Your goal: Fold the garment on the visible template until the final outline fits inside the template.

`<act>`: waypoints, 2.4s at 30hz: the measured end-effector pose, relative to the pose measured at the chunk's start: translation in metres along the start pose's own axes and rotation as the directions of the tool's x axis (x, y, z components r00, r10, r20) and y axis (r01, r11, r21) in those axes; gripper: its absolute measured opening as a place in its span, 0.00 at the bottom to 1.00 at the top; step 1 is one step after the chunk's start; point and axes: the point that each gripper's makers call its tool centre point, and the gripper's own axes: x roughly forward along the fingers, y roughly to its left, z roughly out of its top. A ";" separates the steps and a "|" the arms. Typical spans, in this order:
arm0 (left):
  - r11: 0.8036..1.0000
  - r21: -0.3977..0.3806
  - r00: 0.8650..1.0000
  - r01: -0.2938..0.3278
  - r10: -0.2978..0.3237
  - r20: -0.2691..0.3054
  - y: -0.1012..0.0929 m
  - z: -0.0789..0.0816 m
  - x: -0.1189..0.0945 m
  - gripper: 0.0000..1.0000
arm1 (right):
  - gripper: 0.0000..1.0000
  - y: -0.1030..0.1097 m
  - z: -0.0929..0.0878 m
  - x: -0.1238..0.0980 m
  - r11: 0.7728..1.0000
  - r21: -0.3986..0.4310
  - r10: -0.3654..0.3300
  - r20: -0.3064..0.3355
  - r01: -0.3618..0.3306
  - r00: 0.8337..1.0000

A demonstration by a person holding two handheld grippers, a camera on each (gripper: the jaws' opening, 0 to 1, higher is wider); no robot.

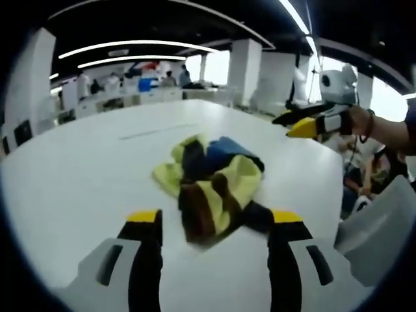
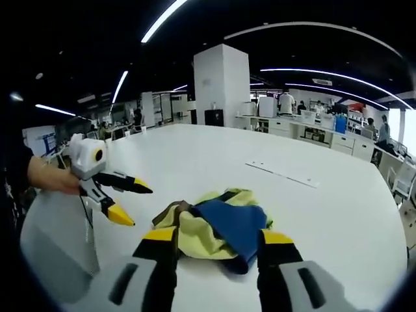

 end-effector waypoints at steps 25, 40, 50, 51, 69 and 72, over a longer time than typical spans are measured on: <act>0.998 -0.040 0.997 0.053 -0.055 -0.057 -0.012 -0.021 0.048 0.41 | 0.26 0.014 0.002 0.063 0.995 -0.049 0.085 -0.048 -0.087 0.995; 0.999 -0.018 0.995 0.042 -0.043 -0.086 -0.010 -0.029 0.053 0.23 | 0.17 0.020 -0.010 0.085 0.976 -0.198 0.066 -0.115 -0.088 0.991; 0.999 -0.007 0.996 0.038 -0.038 -0.077 -0.010 -0.025 0.050 0.10 | 0.00 0.017 -0.013 0.089 0.965 -0.250 0.053 -0.127 -0.084 0.990; 0.999 -0.007 0.996 0.037 -0.037 -0.076 -0.010 -0.024 0.049 0.09 | 0.00 0.017 -0.012 0.088 0.966 -0.247 0.053 -0.125 -0.083 0.991; 0.999 0.021 0.999 0.029 -0.029 -0.020 -0.001 0.016 0.029 0.04 | 0.00 -0.001 0.027 0.067 0.986 -0.162 0.035 -0.008 -0.036 0.999; 1.000 0.024 1.000 0.020 -0.020 -0.009 0.003 0.024 0.027 0.04 | 0.00 -0.009 0.036 0.060 0.986 -0.165 0.016 0.011 -0.014 1.000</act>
